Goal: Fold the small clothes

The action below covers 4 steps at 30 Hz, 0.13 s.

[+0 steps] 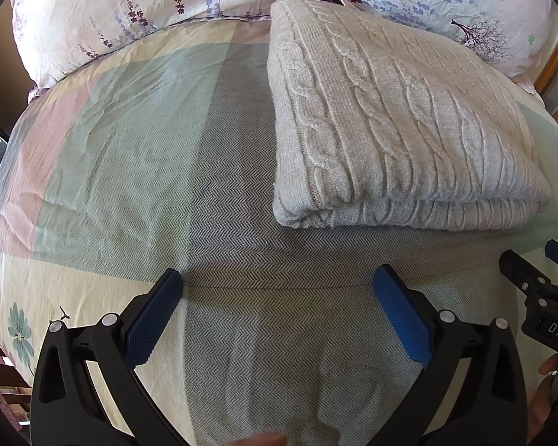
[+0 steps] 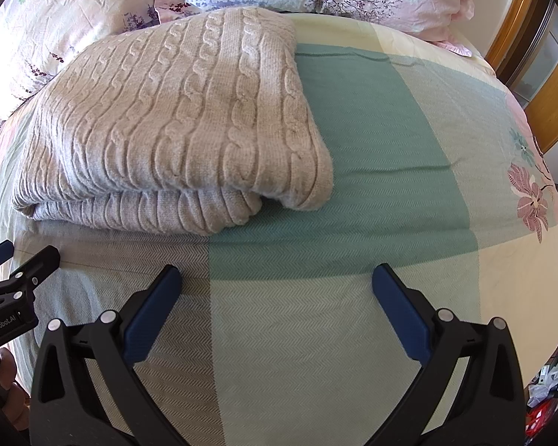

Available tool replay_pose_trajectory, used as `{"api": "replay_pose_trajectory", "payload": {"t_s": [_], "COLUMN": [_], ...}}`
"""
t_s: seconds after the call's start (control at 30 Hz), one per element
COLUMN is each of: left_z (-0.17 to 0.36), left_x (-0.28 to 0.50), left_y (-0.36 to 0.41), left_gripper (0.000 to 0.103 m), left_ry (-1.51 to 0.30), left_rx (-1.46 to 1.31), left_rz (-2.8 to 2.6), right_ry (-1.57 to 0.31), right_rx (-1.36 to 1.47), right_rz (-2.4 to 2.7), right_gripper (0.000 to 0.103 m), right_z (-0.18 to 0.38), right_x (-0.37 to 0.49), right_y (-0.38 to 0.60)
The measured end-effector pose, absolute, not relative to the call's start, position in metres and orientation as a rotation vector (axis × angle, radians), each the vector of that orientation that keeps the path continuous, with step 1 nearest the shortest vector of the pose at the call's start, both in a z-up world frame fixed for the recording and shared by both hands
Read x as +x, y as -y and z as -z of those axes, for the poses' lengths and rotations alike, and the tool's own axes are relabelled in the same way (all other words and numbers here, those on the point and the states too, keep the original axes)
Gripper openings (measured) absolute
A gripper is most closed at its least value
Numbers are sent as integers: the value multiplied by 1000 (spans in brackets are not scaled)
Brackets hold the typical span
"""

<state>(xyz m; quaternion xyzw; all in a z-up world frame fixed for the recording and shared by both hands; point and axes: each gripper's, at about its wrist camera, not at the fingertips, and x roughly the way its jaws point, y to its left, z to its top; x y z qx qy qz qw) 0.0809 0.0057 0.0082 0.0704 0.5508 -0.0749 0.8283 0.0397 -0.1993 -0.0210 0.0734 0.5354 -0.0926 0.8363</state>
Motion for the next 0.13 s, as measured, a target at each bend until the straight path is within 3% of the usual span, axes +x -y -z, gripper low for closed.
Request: {"api": "replay_pose_trajectory", "payload": {"t_s": [0.13], "left_z": [-8], "left_x": [80], "left_y": [-6], "left_gripper": [102], "left_ry": [-1170], "left_rx": [148], "left_rz": [157], "right_ry": [-1133], "right_rx": [155], "right_rz": [196], "right_gripper": [101], "right_z": [21], "right_x": [39], "right_y": [199]}}
